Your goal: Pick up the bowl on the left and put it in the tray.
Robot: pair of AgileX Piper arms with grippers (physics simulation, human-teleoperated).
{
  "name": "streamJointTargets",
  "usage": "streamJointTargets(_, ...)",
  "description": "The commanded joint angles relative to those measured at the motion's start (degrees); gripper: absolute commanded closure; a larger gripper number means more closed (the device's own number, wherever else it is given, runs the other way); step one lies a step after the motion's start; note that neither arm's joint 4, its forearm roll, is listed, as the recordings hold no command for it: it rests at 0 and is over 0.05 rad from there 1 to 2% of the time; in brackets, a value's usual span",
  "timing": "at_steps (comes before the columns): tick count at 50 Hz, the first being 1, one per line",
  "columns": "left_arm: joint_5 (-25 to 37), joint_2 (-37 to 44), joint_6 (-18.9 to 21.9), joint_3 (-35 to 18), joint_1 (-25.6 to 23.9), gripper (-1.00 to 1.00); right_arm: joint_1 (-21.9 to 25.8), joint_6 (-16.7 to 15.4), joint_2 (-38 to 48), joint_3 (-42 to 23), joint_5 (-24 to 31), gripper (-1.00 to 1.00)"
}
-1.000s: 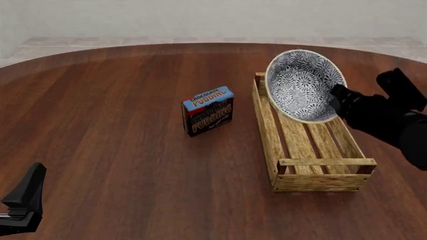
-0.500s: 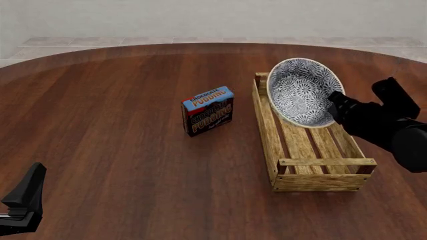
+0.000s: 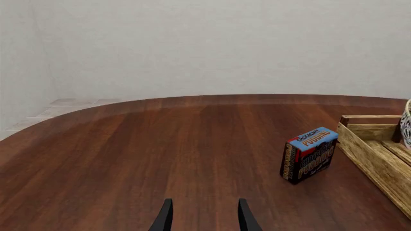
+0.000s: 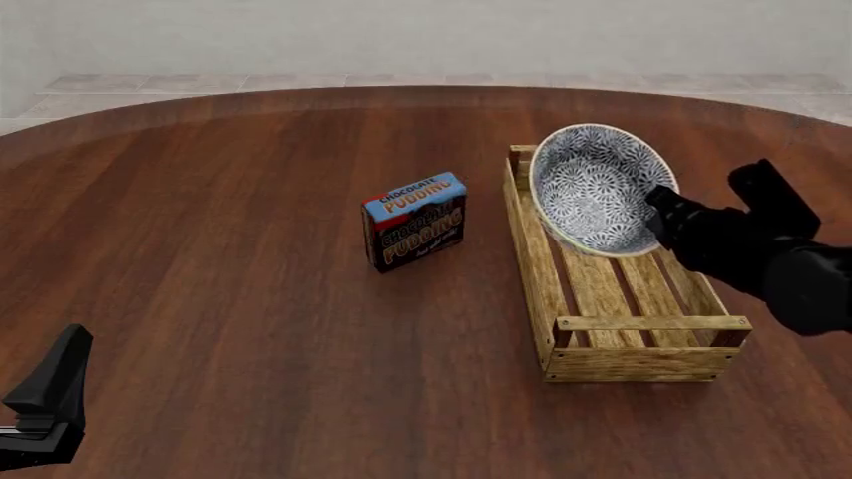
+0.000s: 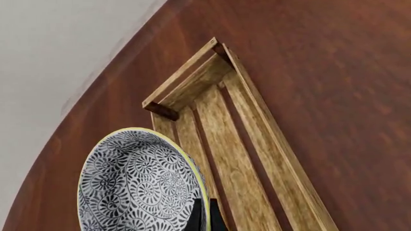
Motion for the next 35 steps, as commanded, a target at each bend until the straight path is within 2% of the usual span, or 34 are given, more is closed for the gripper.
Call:
streamJointTargets(1, 0.0, 0.0, 0.0, 0.0, 0.0, -1.00, -0.3, 0.3, 1.6, -1.4, -0.3, 1.00)
streamJointTargets(35, 0.0, 0.0, 0.0, 0.0, 0.0, -1.00, -2.7, 0.8, 4.2, -0.6, -2.5, 1.00)
